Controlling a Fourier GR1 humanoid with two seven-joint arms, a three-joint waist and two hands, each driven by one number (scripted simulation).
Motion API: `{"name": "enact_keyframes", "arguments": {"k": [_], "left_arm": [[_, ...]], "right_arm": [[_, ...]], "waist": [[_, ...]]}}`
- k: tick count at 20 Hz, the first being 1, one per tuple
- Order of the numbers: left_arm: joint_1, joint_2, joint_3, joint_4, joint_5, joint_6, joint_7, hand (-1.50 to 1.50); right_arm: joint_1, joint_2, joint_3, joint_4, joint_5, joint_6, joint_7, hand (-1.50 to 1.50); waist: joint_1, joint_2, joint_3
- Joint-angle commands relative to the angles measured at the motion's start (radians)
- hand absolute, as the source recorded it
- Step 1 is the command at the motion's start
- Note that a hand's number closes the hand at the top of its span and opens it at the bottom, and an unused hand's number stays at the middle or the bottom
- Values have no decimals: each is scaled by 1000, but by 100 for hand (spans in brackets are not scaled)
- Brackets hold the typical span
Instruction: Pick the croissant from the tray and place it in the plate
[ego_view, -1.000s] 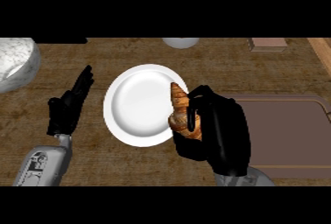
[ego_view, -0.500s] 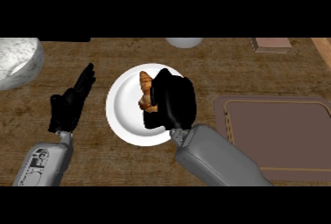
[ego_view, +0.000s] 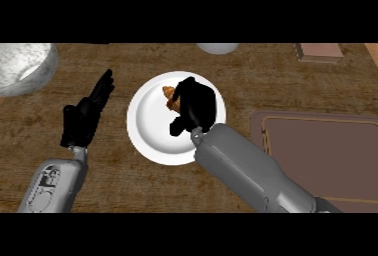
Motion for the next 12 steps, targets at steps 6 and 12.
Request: {"name": "enact_keyframes", "arguments": {"k": [6, 12], "left_arm": [[20, 8, 6, 19, -5, -18, -30, 0], [-23, 49, 51, -5, 30, -45, 25, 0]], "right_arm": [[-50, 1, 52, 134, -293, -223, -172, -150], [-10, 1, -3, 58, -368, -481, -298, -150]], "waist": [[6, 2, 1], [-9, -3, 1]]}}
